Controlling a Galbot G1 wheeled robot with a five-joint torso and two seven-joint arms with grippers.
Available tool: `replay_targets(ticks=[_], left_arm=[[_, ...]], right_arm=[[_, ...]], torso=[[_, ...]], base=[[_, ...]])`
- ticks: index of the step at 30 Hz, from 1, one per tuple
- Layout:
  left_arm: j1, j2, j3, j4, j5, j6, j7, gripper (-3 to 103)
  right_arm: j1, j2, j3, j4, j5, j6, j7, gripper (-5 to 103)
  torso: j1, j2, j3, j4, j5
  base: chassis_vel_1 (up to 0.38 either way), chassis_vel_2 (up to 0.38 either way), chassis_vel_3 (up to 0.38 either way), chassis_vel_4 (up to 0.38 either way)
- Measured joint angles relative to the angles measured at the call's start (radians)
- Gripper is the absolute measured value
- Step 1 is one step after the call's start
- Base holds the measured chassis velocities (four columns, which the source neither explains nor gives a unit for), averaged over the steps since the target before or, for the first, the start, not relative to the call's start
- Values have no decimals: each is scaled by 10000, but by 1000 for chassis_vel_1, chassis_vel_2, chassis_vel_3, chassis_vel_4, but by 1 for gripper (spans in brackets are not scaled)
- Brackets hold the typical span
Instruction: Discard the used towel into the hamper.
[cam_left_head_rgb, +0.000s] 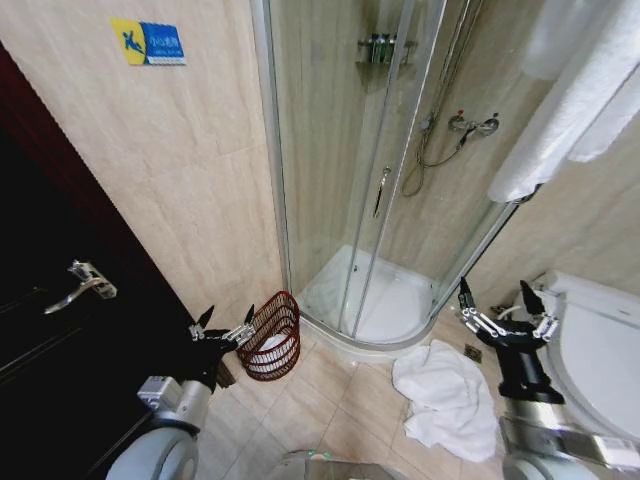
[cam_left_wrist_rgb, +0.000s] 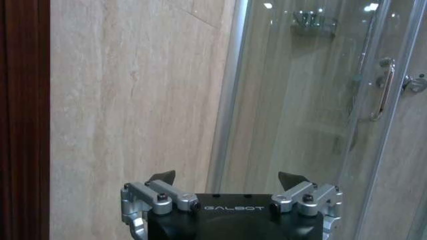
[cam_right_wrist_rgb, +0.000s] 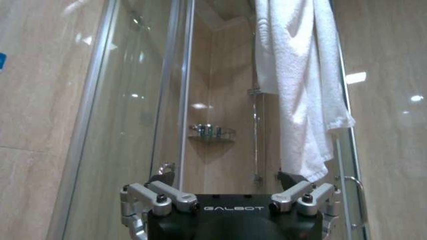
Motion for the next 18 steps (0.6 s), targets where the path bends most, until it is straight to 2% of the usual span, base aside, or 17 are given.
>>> replay_targets(ticks=[8,18], left_arm=[[-1,0,0,1,0,-1,-5,100],[-2,1,0,5,0,-2,-7,100]], right_arm=[[60,-6,-144,0,-11,12,-114,100],[34,74,-204,0,83,236,-325,100]], torso=[[0,0,0,-2,1],[1,-2,1,-2,0]], base=[[-133,-135,136,130],[-234,-258,248,245]])
